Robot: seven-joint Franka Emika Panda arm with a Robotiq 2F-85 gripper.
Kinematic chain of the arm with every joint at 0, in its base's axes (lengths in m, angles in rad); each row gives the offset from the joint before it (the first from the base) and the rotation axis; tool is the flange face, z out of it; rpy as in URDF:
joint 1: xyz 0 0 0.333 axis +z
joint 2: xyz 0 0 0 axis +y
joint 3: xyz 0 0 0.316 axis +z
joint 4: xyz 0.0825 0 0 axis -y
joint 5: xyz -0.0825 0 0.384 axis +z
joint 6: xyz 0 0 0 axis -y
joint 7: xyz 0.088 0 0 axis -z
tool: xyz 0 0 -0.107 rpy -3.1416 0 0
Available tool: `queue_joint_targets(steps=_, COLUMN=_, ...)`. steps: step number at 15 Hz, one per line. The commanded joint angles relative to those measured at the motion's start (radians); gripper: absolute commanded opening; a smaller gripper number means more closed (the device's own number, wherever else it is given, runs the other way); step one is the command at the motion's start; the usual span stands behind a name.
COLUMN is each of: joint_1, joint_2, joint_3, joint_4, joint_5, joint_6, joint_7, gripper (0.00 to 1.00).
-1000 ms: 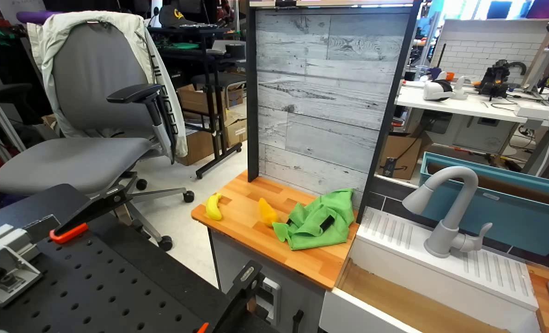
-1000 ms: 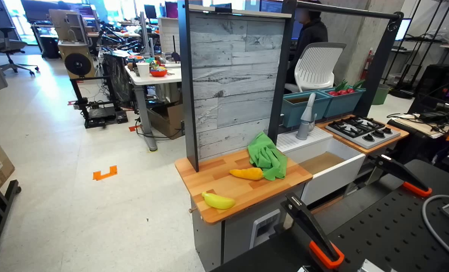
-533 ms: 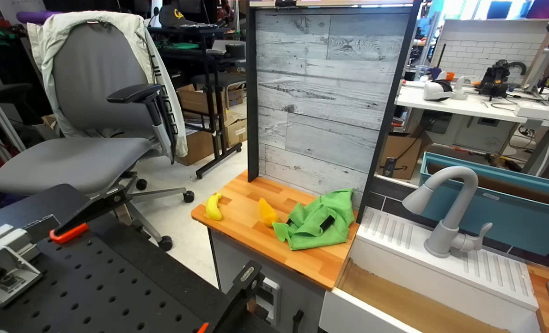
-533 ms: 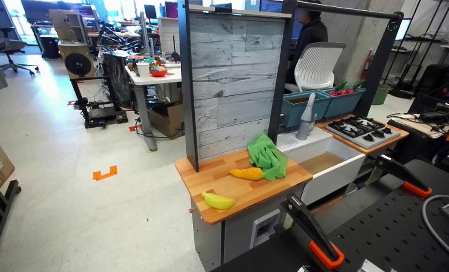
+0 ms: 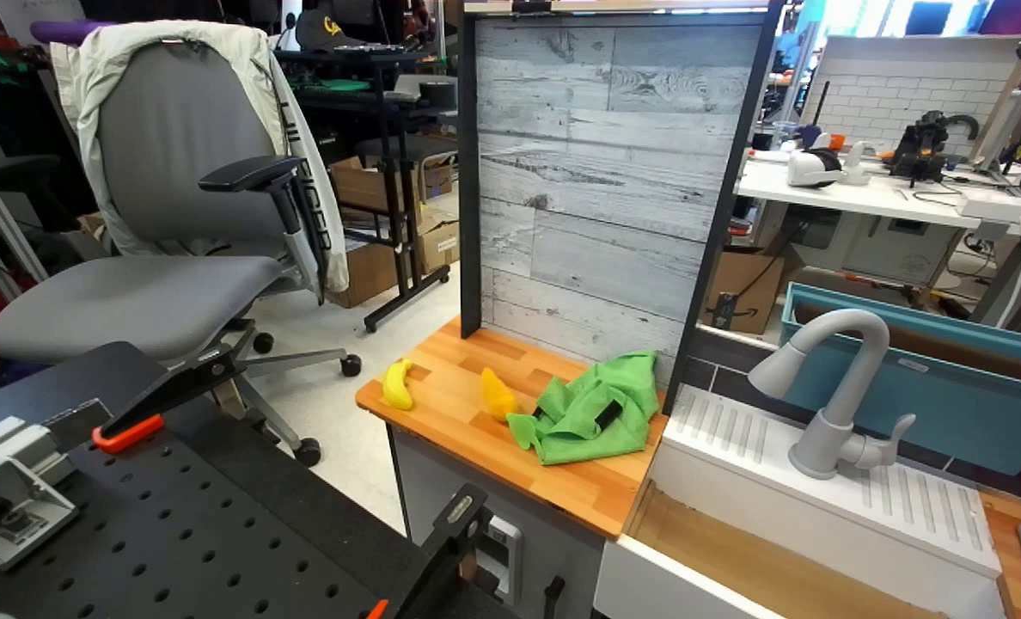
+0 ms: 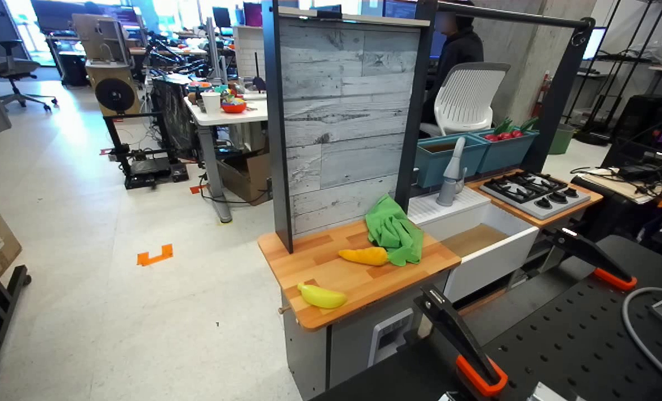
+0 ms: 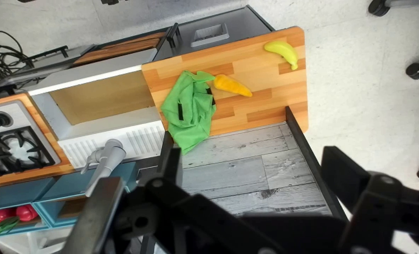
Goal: Push the faucet to the left.
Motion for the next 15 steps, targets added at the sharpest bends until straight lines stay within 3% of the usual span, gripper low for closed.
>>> queue_joint_targets(steps=1, joint_1=-0.007, joint_2=0.159, joint_3=-0.016, joint_4=0.119, joint_5=0.017, joint_6=0.033, joint_7=0.049, gripper=1.0)
queue_joint_targets(steps=10, joint_1=-0.018, joint_2=0.541, joint_3=-0.132, joint_4=0.421, joint_5=0.027, joint_6=0.058, joint_7=0.048, gripper=1.0)
queue_joint_targets(steps=15, joint_1=-0.038, joint_2=0.703, joint_3=-0.19, joint_4=0.524, joint_5=0.118, joint_6=0.146, joint_7=-0.016, gripper=1.0)
